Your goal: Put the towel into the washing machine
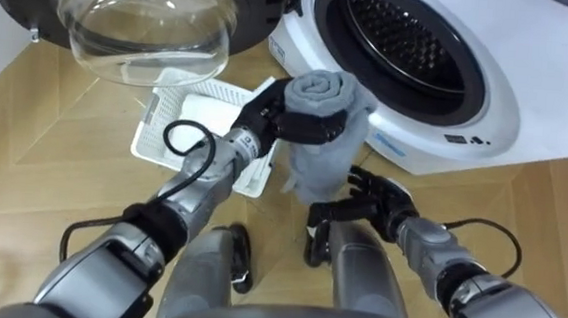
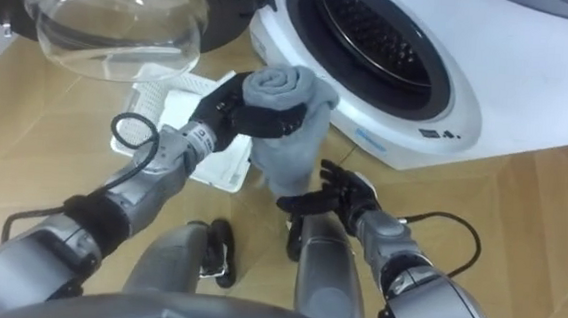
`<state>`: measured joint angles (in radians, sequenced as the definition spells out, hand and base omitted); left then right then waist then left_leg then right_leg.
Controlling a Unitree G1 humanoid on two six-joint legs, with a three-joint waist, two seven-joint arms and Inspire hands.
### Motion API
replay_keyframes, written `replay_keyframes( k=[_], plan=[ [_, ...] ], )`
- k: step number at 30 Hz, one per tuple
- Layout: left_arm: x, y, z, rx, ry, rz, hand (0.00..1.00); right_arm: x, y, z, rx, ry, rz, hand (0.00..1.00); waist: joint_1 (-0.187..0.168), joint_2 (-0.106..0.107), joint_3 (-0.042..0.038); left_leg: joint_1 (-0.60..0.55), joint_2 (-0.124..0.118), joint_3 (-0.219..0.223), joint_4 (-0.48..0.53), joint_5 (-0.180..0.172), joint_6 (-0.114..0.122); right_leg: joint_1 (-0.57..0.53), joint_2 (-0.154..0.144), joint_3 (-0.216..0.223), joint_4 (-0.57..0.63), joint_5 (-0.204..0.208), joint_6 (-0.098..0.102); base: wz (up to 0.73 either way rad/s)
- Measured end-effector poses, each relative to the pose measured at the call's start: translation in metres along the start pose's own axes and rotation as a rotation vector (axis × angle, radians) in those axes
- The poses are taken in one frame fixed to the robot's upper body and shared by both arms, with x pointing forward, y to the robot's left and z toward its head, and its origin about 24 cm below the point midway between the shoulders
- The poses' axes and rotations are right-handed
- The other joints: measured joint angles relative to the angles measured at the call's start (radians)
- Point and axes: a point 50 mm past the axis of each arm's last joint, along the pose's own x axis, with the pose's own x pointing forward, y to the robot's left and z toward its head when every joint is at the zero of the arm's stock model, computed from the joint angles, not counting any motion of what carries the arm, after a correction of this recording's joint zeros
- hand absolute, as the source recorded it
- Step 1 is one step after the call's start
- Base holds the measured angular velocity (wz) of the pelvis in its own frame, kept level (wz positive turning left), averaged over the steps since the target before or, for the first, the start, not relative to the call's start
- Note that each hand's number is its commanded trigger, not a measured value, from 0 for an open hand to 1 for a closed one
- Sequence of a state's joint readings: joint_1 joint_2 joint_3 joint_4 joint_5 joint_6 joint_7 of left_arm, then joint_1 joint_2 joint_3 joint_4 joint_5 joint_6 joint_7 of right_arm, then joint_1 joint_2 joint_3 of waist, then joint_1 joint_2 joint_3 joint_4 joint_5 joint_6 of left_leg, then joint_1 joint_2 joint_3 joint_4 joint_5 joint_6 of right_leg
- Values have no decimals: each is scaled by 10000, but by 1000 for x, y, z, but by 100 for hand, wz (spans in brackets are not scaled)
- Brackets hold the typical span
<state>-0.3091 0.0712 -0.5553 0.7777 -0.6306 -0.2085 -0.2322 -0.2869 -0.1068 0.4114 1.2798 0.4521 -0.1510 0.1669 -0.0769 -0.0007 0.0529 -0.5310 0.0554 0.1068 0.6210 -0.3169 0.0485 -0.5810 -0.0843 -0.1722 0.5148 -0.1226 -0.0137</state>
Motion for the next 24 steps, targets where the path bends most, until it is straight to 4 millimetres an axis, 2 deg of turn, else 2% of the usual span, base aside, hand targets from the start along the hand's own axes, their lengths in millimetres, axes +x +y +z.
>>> replay_keyframes(
  k=[5,11,12,13,14,24],
  plan=[
    [-2,-3,-5,-1582,204,-621,100,0,3,-2,-201,78,99,0,19,51,-32,-15,12,-36,-84,57,-14,43,18,-142,-149,103,-34,0],
    [1,-14,6,-2601,-281,-1556,100,0,3,-4,-178,273,88,0,113,112,-71,6,4,-41,-154,59,-15,42,-2,-177,-157,99,-39,0],
    [2,-16,8,-2714,-369,-1712,100,0,2,-4,-180,274,73,11,122,117,-75,17,5,-36,-163,59,-15,42,-2,-177,-152,97,-40,0],
    [2,-16,9,-2791,-403,-1797,100,0,2,-4,-181,276,74,58,128,118,-75,22,5,-34,-168,60,-16,42,-1,-176,-152,96,-40,0],
    [2,-18,10,-2990,-460,-1939,100,0,2,-4,-196,277,79,100,130,117,-76,27,4,-33,-173,61,-18,42,-6,-177,-144,95,-41,0],
    [3,-22,12,-4155,-744,-2452,100,0,1,-8,-627,784,33,100,186,110,-78,33,1,-30,-195,85,-35,41,-7,-168,-145,87,-55,0]
  ],
)
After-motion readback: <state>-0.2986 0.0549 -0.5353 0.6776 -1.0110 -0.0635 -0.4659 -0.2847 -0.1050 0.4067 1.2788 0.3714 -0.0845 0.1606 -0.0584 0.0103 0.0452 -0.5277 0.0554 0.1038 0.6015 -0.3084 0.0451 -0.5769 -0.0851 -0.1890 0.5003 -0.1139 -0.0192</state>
